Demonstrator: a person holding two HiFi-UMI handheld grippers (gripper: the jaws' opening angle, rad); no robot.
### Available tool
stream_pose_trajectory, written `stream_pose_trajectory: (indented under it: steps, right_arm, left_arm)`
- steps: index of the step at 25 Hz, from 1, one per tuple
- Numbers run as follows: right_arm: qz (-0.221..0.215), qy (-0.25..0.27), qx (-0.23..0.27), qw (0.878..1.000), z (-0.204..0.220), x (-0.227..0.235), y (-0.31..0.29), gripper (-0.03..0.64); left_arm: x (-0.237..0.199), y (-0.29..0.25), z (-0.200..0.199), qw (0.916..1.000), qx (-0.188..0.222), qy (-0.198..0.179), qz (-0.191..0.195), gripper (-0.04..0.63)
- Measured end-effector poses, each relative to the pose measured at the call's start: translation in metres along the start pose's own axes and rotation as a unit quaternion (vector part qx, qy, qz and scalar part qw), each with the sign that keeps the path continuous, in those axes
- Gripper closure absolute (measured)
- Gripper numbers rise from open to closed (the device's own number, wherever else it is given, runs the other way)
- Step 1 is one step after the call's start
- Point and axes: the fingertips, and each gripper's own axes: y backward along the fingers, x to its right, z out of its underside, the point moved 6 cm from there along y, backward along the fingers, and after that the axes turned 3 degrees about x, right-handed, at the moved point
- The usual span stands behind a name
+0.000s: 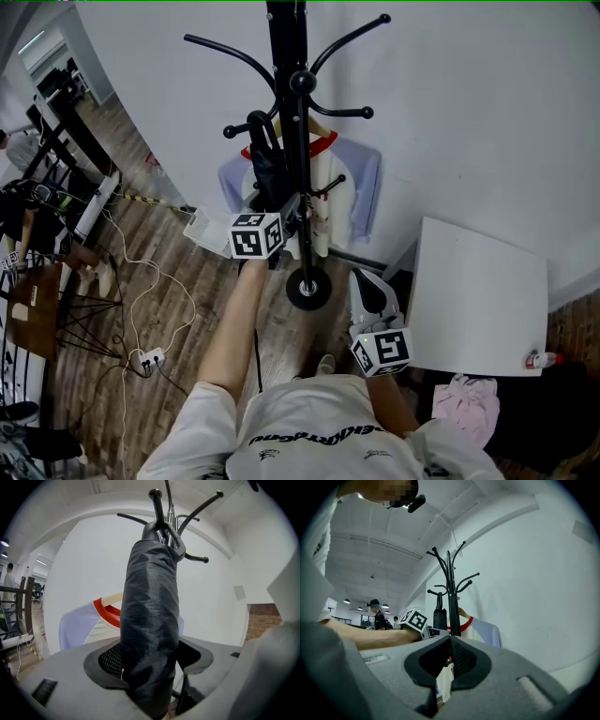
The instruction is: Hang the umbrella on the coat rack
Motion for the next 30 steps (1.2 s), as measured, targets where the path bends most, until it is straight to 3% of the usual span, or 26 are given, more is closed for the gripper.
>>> stream_pose_trajectory:
  steps: [5, 22, 30]
  right_arm:
    - [0.0, 0.004, 0.001, 1.0, -0.002, -0.007, 0.006, 0.617]
    - [0.003, 0.021, 0.011, 1.0, -0.018, -0.05, 0.039, 0.617]
    - [0.01, 0.03, 0.01, 0.999, -0.024, -0.074, 0.061, 0.617]
  left_arm:
    - [0.002, 0.008, 0.003, 1.0, 0.0, 0.006, 0.004, 0.252]
    - [0.025, 0.08, -0.01, 0.9989, 0.043, -0.001, 0.018, 0.261]
    - [0.046, 0.139, -0.008, 0.9968, 0.075, -0.009, 0.025, 0.434]
